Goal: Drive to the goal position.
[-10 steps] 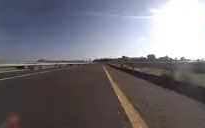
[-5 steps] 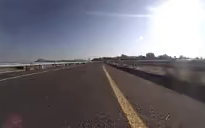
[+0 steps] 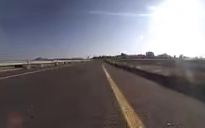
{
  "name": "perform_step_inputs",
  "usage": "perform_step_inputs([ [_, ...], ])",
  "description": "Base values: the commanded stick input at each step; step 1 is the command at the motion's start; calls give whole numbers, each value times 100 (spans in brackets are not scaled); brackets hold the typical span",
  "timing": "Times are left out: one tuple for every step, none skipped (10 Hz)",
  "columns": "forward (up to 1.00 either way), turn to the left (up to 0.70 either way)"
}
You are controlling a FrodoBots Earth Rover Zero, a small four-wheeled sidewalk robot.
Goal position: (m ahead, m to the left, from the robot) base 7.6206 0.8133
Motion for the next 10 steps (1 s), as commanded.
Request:
perform_step_inputs([
  [70,0],
  [70,0],
  [70,0],
  [70,0],
  [70,0],
  [70,0],
  [70,0],
  [70,0],
  [70,0],
  [70,0],
])
